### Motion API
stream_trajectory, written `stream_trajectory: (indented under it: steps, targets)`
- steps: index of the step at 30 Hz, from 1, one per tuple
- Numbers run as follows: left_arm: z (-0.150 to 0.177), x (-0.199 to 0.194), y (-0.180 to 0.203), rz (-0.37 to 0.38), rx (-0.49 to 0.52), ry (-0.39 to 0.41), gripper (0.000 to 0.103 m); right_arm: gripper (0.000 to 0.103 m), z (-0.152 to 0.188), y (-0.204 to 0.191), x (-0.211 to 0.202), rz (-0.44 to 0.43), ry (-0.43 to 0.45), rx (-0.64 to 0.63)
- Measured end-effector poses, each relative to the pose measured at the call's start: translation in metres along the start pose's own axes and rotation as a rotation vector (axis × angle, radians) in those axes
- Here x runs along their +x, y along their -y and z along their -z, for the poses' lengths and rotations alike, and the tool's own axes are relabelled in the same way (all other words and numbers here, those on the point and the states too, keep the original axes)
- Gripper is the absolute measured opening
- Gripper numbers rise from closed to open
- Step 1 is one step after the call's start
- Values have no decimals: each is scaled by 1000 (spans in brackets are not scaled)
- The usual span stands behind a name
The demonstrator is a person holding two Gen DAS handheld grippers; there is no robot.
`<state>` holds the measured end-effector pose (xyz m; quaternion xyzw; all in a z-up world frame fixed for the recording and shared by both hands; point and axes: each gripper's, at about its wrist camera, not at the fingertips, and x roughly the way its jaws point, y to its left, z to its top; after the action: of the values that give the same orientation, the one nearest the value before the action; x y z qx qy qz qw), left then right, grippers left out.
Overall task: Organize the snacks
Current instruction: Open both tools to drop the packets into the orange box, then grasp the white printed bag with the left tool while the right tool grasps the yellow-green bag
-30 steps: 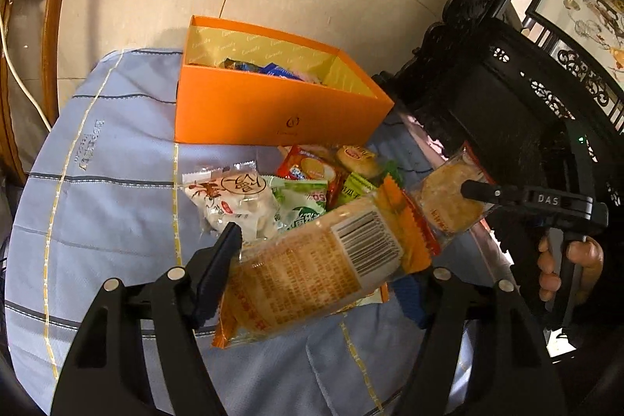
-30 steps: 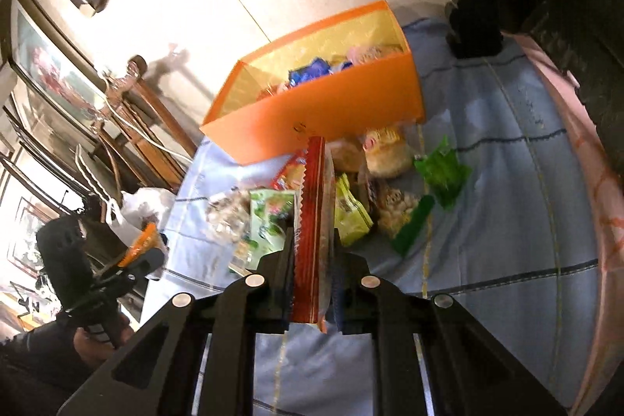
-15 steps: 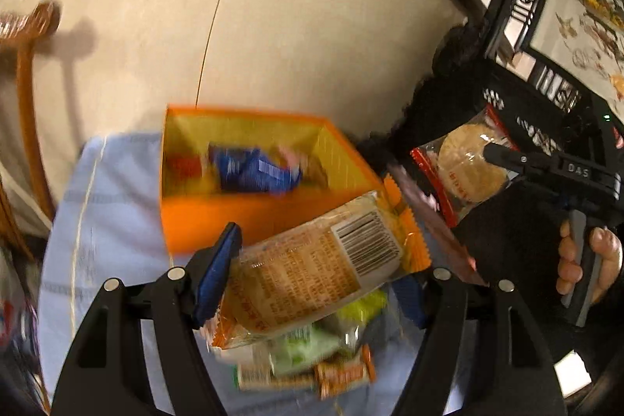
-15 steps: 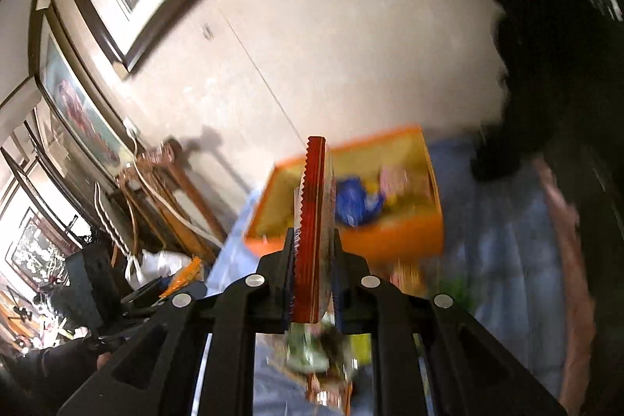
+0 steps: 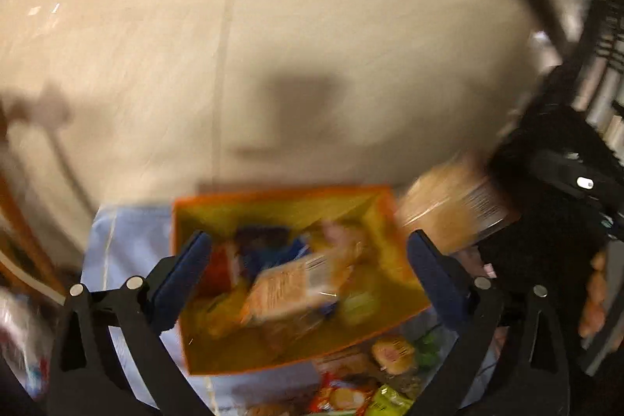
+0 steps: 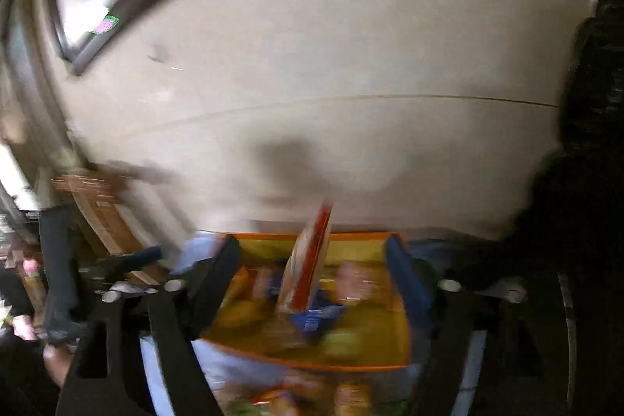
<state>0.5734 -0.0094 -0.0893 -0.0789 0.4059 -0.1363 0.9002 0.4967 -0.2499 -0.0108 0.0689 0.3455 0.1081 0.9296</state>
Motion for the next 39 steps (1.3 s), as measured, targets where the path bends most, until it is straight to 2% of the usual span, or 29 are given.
stream_trajectory:
  steps: [3, 8, 10, 12, 16, 18, 23, 27, 31, 36, 39]
  targets:
    - [19, -2, -18, -26, -21, -7, 98, 78, 16, 9, -3, 31, -7, -15]
    - [66, -25, -24, -81, 43, 24, 98, 78, 59, 10, -14, 41, -32, -24]
    - [90, -32, -24, -89, 49, 12, 98, 79, 80, 4, -20, 53, -35, -19]
    - [119, -34, -25, -101, 63, -38, 98, 81, 106, 0, -25, 45, -50, 8]
    - [177, -38, -16, -139, 135, -102, 98, 84, 159, -9, -22, 66, -114, -4]
    - [208, -36, -16, -165, 160, -140, 98, 84, 191, -11, -16, 80, -175, -31]
    - [260, -30, -22, -149, 82, -197, 98, 84, 257, -2, 3, 67, -304, 46]
    - [276, -29, -26, -158, 41, -192, 98, 84, 294, 16, 11, 36, -371, 188]
    - [271, -24, -27, -174, 21, -185, 98, 84, 310, 21, 10, 39, -369, 251]
    - [256, -5, -26, -160, -71, -196, 98, 84, 308, 16, 16, 53, -354, 257]
    - [252, 12, -19, -175, -74, -210, 98, 84, 308, 9, 24, 60, -358, 223]
